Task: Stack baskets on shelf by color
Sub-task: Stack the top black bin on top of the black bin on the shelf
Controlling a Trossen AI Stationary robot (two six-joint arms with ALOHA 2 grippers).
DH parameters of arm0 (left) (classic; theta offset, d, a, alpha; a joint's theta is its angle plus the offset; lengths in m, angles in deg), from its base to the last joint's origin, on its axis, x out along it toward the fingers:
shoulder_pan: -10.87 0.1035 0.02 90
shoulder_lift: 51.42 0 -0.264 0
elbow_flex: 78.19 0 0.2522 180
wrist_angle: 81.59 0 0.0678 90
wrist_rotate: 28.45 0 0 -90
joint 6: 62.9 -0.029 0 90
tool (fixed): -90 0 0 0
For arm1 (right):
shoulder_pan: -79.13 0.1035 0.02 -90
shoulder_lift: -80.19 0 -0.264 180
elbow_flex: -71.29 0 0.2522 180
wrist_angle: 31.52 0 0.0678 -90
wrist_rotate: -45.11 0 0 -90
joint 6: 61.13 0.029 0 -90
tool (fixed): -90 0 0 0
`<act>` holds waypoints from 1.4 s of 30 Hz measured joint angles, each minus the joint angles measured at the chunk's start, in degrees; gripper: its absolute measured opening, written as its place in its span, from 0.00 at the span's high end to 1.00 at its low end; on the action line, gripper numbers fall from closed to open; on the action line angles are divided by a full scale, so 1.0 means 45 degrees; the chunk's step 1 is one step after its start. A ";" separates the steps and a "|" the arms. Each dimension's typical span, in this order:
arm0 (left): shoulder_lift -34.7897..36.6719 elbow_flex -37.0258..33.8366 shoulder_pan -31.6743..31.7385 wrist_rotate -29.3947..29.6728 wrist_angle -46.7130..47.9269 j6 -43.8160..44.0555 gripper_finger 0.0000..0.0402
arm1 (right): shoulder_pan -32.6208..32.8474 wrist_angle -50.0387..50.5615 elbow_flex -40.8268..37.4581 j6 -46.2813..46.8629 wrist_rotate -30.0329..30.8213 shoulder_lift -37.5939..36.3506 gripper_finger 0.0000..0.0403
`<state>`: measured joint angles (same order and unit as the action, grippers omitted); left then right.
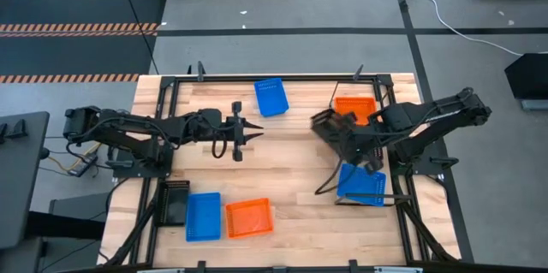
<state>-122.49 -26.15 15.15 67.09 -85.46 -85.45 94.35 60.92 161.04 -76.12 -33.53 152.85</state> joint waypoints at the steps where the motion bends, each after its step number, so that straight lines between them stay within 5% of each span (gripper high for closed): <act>1: 0.0000 0.0000 0.0000 0.0000 0.0029 0.0087 0.80 | 0.0041 0.0729 0.0000 0.0116 0.0000 0.0000 0.95; 5: 0.0000 0.0000 0.0000 0.0005 0.0185 0.0147 0.81 | 0.0368 0.2446 -0.0005 0.0349 -0.0171 0.0060 0.95; 13: 0.0000 0.0000 0.0014 0.0005 0.0181 0.0099 0.83 | 0.1637 0.2509 -0.0005 -0.1669 0.0022 0.0879 0.94; 22: 0.0000 0.0000 0.0014 0.0068 0.0227 0.0205 0.83 | 0.2171 0.2484 -0.0477 -0.3238 0.2358 0.1462 0.94; 32: 0.0000 -0.0005 0.0014 0.0102 0.0870 0.0195 0.86 | 0.2245 0.2529 -0.1506 -0.0306 0.1459 0.0281 0.95; 42: 0.0000 -0.0005 0.0014 0.0561 0.0875 0.0176 0.87 | 0.3193 0.2520 -0.1506 -0.0548 0.1606 0.0005 0.95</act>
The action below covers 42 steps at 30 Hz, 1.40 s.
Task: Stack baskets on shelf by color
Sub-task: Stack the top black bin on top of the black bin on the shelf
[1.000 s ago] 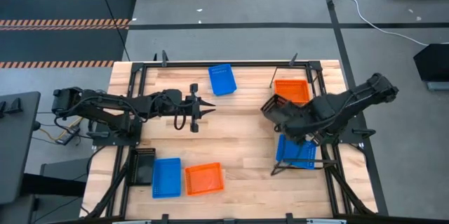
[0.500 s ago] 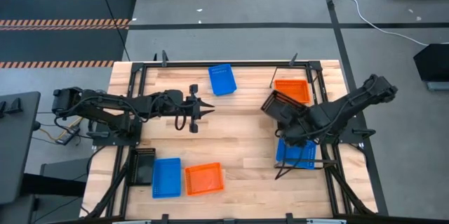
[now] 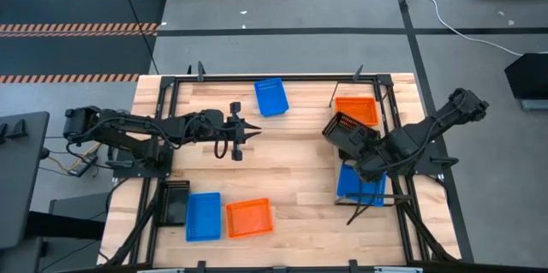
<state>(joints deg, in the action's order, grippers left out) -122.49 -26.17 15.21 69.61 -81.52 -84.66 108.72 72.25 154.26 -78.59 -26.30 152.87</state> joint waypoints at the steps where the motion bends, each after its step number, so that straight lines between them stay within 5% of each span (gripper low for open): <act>1: 0.0000 0.0000 0.0000 0.0059 0.0000 -0.0002 0.87 | 0.0074 0.0000 0.0000 -0.0039 0.0039 -0.0002 0.95; 13: 0.0000 0.0000 0.0325 0.0099 -0.0405 0.0215 0.87 | 0.0260 0.0010 -0.1310 0.0941 -0.0701 -0.2087 0.95; 21: 0.0000 0.0000 0.0442 0.0094 -0.0921 0.0783 0.87 | 0.0275 0.0000 -0.1311 -0.0861 -0.0572 -0.2438 0.95; 34: -0.0039 0.0000 0.0001 0.0162 -0.2764 0.4091 0.87 | 0.0524 0.0000 -0.1366 -0.2209 -0.0384 -0.4339 0.95; 42: -0.0039 0.0000 -0.1503 0.2215 -0.3795 0.4794 0.87 | 0.1317 0.0005 -0.2506 -0.2277 -0.0948 -0.5042 0.95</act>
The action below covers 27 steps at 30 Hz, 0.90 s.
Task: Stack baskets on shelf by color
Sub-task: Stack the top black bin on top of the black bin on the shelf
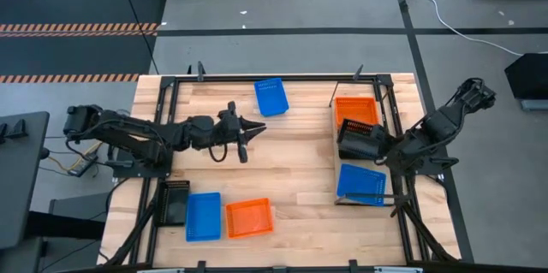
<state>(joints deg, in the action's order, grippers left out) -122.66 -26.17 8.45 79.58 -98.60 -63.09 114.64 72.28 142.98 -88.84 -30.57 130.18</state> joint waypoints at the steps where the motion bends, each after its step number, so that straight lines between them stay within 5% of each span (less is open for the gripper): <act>1: 0.0000 0.0000 -0.0195 0.0242 -0.0086 0.0000 0.87 | 0.0082 0.0002 -0.0066 -0.0037 -0.0010 -0.0087 0.95; 12: -0.0005 0.0000 -0.1652 0.2408 -0.0468 0.0118 0.87 | 0.0533 -0.0014 -0.0788 -0.1391 0.0385 -0.0721 0.95; 27: -0.0010 0.0000 -0.2018 0.2528 -0.0447 0.0251 0.87 | 0.0537 -0.0010 -0.1836 -0.2241 0.0418 -0.0704 0.94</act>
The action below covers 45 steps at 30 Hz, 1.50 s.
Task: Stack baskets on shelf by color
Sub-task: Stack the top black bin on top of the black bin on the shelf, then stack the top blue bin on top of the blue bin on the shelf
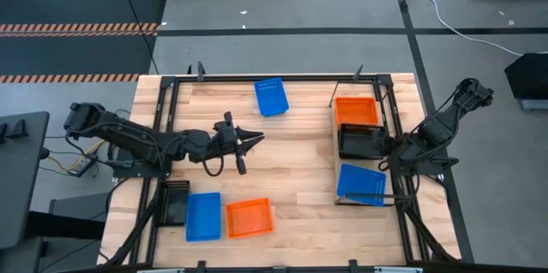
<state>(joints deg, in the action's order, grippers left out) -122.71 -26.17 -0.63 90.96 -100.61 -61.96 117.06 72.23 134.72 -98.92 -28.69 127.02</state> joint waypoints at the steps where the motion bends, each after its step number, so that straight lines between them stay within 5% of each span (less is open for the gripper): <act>1: 0.0000 0.0000 0.0000 0.0000 0.0002 -0.0014 0.87 | 0.0000 0.0002 0.0000 0.0049 0.0002 0.0000 0.94; 18: -0.0005 0.0000 0.0018 0.0092 0.0002 -0.0032 0.87 | 0.0000 0.0005 0.0005 0.0459 0.0194 0.0000 0.78; 32: -0.0005 0.0000 0.0019 0.0098 0.0002 -0.0001 0.87 | -0.0005 -0.0438 0.2277 0.0352 0.2511 0.0318 0.76; 40: -0.0005 0.0000 0.0019 0.1559 -0.0003 0.1400 0.87 | -0.0505 -0.5726 0.2463 0.0779 0.4085 0.0528 0.78; 45: -0.0005 0.0000 -0.0292 0.1559 -0.0001 0.1767 0.87 | -0.2244 -0.9683 0.2463 -0.0590 0.4657 0.1026 0.77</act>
<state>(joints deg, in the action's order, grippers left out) -122.73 -26.17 -1.95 97.97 -100.62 -54.01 106.96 28.66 145.80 -101.58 -7.73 131.63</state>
